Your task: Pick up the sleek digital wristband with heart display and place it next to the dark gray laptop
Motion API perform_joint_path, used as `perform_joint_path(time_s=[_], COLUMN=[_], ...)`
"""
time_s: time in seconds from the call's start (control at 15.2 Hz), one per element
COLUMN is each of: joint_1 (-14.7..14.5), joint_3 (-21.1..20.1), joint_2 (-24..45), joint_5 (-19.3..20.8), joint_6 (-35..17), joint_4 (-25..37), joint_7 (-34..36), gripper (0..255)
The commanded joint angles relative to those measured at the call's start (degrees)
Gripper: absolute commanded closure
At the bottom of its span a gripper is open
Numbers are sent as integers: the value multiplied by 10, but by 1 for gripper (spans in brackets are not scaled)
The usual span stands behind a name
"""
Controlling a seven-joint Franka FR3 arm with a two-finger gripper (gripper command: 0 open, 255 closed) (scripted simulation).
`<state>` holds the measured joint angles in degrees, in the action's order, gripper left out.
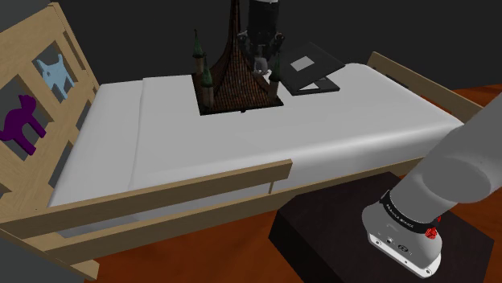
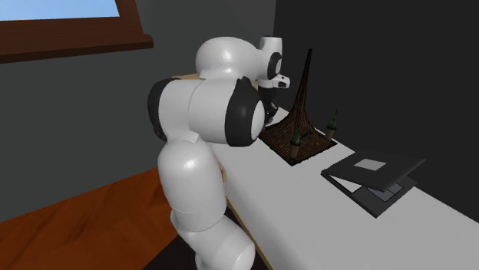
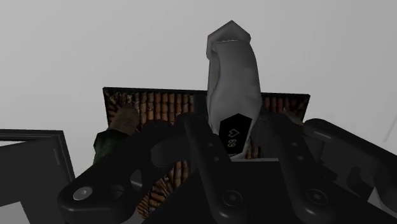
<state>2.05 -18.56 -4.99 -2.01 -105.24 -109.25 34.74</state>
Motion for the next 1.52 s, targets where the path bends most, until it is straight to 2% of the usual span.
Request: perform_joint_path(time_s=[0.0,0.73,1.45], joint_1=[12,71,132], joint_3=[17,115,218], joint_2=[-31,-117,-130], joint_5=[-9,-7,23], joint_6=[-4,-5,-2], joint_4=[-34,-125,-138], joint_7=[-33,-190,-343], gripper=[255,255,255])
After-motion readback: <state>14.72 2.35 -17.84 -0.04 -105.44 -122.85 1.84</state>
